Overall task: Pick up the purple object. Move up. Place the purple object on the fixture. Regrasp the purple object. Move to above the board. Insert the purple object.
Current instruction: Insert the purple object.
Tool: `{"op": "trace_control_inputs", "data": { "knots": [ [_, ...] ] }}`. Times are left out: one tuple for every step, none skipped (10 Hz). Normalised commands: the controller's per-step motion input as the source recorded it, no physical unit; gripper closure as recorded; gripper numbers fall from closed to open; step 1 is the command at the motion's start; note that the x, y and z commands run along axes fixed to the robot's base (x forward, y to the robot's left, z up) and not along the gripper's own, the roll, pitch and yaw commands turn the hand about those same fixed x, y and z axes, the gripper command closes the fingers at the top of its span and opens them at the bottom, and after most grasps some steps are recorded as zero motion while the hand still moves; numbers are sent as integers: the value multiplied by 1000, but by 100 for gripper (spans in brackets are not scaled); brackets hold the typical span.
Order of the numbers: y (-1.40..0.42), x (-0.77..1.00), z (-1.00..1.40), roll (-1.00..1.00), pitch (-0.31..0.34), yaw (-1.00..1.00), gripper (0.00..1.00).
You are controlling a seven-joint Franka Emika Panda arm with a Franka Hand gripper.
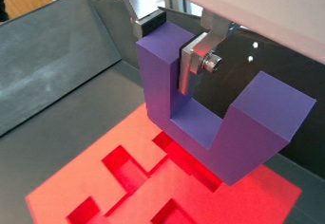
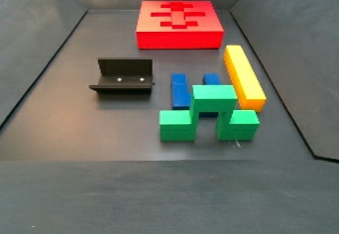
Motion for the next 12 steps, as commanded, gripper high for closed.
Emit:
{"op": "trace_control_inputs", "data": {
  "knots": [
    [-251, 434, -466, 153, -11, 177, 100],
    [-203, 660, -491, 196, 10, 243, 100],
    [-186, 723, -443, 250, 50, 263, 100],
    [-194, 646, -377, 287, 59, 243, 100],
    [-217, 580, -291, 351, 83, 183, 100],
    [-263, 523, -246, 391, 91, 46, 100],
    [-271, 503, -197, 399, 87, 0, 100],
    [-200, 494, -177, 417, 103, 0, 100],
    [-69, 434, -157, 440, 140, -51, 100],
    [0, 269, -109, 367, 189, -291, 100],
    [0, 203, -23, 280, 200, -297, 100],
    [0, 71, -23, 136, 103, -206, 100]
  ]
}}
